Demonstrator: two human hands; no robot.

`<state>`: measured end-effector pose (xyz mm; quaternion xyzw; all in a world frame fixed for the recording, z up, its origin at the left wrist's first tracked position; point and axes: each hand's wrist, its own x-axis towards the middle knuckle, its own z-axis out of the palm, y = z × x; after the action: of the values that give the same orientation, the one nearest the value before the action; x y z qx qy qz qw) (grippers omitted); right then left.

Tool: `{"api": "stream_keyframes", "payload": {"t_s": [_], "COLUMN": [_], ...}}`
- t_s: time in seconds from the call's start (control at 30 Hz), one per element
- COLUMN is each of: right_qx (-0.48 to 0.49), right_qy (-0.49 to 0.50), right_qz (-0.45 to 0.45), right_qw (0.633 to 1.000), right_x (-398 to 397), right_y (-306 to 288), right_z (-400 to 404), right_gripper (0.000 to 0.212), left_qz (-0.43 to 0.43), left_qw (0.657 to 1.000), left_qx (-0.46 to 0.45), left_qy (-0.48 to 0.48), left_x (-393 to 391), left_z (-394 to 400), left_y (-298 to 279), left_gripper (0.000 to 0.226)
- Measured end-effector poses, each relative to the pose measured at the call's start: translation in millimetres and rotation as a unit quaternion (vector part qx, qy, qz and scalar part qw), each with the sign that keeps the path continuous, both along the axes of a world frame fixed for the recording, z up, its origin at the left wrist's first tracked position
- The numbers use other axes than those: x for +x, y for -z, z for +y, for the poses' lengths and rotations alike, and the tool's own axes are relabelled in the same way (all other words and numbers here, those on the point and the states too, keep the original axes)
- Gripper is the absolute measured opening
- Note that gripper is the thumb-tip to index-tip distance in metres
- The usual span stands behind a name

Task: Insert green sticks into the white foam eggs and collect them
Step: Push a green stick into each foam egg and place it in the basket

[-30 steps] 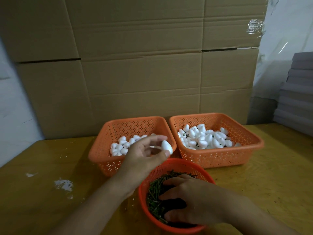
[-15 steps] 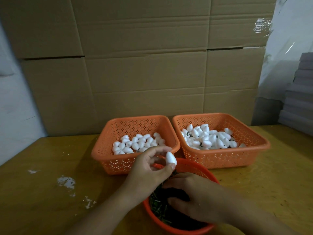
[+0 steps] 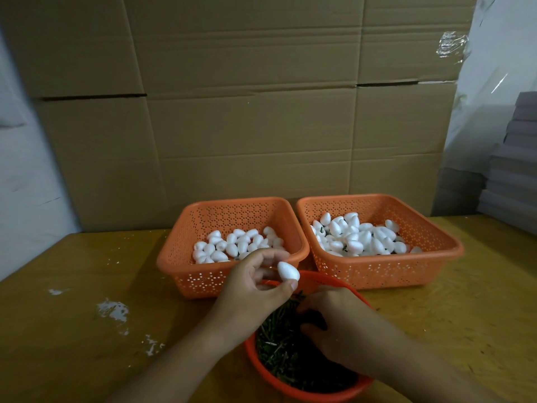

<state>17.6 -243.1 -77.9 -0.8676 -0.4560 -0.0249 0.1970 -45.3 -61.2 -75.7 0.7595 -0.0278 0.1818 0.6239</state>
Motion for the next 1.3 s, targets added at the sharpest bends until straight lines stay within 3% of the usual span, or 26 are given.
{"api": "stream_keyframes", "payload": {"t_s": [0.2, 0.7, 1.3], "right_qx": [0.012, 0.209, 0.187], "right_qy": [0.035, 0.049, 0.077], "right_qz": [0.014, 0.073, 0.071], "right_qw": [0.999, 0.974, 0.977], "right_x": [1.1, 1.8, 5.1], "right_y": [0.2, -6.5, -4.0], "right_z": [0.5, -2.3, -2.8], "right_gripper": [0.012, 0.013, 0.007], "left_qz": [0.009, -0.011, 0.012], "left_qw": [1.0, 0.998, 0.999], "left_qx": [0.018, 0.055, 0.035], "left_qy": [-0.01, 0.003, 0.023], "left_x": [-1.9, -1.2, -1.6], "left_z": [-1.7, -4.4, 0.0], "left_y": [-0.2, 0.5, -2.3], "left_gripper": [0.028, 0.03, 0.026]}}
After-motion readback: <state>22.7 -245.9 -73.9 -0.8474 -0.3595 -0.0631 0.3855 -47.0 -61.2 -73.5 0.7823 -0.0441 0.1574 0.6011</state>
